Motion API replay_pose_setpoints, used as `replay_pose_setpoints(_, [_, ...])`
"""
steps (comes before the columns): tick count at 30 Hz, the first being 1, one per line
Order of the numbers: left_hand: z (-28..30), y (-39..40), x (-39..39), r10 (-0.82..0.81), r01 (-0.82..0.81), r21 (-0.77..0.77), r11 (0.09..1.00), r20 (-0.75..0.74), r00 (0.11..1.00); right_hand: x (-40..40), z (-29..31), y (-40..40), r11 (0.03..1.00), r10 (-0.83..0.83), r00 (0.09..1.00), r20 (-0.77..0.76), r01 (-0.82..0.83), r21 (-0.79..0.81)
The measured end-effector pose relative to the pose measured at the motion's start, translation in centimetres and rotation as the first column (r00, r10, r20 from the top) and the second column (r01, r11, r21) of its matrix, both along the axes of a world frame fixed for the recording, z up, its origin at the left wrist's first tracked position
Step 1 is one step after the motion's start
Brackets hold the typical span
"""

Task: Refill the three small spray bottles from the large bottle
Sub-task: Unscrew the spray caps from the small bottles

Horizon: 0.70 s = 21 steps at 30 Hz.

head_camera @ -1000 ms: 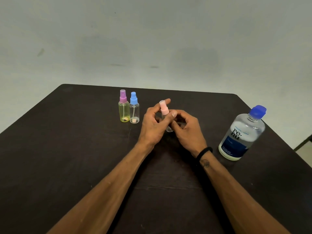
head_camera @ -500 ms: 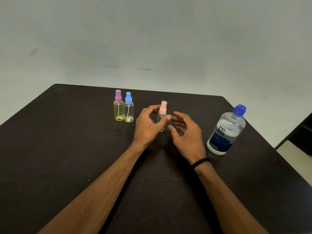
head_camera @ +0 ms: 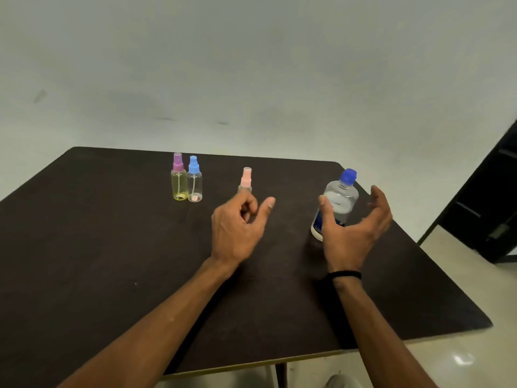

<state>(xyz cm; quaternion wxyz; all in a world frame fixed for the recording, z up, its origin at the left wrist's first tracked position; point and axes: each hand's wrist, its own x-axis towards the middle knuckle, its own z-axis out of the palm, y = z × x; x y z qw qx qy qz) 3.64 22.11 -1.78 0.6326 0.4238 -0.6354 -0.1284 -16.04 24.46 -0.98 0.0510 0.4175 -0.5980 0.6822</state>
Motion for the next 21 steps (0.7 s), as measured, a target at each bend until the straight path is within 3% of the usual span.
replay_pose_setpoints(3, [0.9,1.2,-1.8,-0.094,0.095,0.029,0.995,-0.012,0.995,-0.1,0.1,-0.4,0.972,0.194,0.971,0.141,-0.210,0.104])
replay_pose_setpoints(8, [4.9,0.7,-5.7,-0.260,0.266,0.086,0.960,-0.074,0.963,-0.5,-0.1,-0.9,0.968,0.212,0.962,0.170,-0.231,0.100])
replay_pose_setpoints(11, [7.4,-0.8,-7.9,-0.387,0.375,0.199,0.905,0.026,0.922,-0.2,0.0,-0.6,0.971,0.222,0.962,0.161,-0.233,0.052])
replay_pose_setpoints(15, [9.6,-2.1,-9.5,-0.577,0.504,0.343,0.792,0.154,0.802,-0.1,0.0,-0.3,0.966,0.250,0.960,0.127,-0.256,0.032])
replay_pose_setpoints(21, [10.7,-3.4,-8.3,-0.465,0.391,0.321,0.862,0.197,0.863,0.9,-0.1,-1.3,0.962,0.262,0.963,0.059,-0.265,0.064])
